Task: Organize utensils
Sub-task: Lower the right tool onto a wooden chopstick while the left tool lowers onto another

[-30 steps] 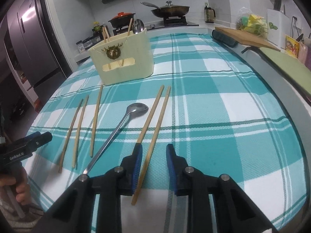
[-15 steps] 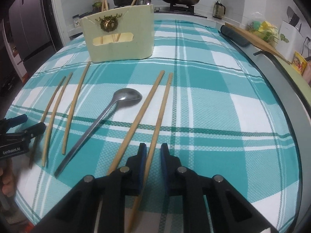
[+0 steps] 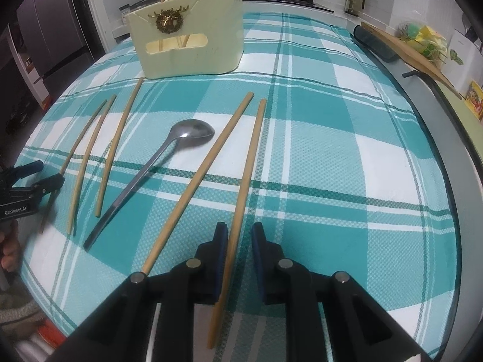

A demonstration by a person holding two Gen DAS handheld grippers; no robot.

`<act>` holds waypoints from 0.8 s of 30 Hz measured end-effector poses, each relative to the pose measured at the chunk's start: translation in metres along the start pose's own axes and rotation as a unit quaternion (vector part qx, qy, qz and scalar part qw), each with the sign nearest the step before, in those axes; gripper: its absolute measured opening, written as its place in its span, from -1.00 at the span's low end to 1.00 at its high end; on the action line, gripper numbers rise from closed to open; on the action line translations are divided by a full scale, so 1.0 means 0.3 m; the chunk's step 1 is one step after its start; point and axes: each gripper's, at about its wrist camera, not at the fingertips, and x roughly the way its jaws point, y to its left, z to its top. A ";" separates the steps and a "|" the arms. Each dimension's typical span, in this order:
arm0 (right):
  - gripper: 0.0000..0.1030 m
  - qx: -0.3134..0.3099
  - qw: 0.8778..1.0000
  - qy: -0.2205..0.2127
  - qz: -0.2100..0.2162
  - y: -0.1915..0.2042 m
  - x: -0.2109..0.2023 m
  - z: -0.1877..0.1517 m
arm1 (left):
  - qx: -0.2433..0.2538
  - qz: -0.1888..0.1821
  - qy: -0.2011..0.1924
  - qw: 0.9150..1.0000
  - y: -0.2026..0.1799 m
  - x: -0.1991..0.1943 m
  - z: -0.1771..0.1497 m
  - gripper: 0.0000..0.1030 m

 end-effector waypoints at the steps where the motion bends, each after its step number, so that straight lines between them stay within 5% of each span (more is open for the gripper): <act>1: -0.67 -0.006 1.000 0.004 -0.001 0.002 0.002 0.005 | 0.003 -0.001 0.002 1.000 0.004 0.002 0.004 0.93; 24: -0.64 0.007 0.999 0.040 0.022 -0.074 0.085 0.160 | -0.001 -0.030 0.026 0.999 0.044 0.113 0.188 0.71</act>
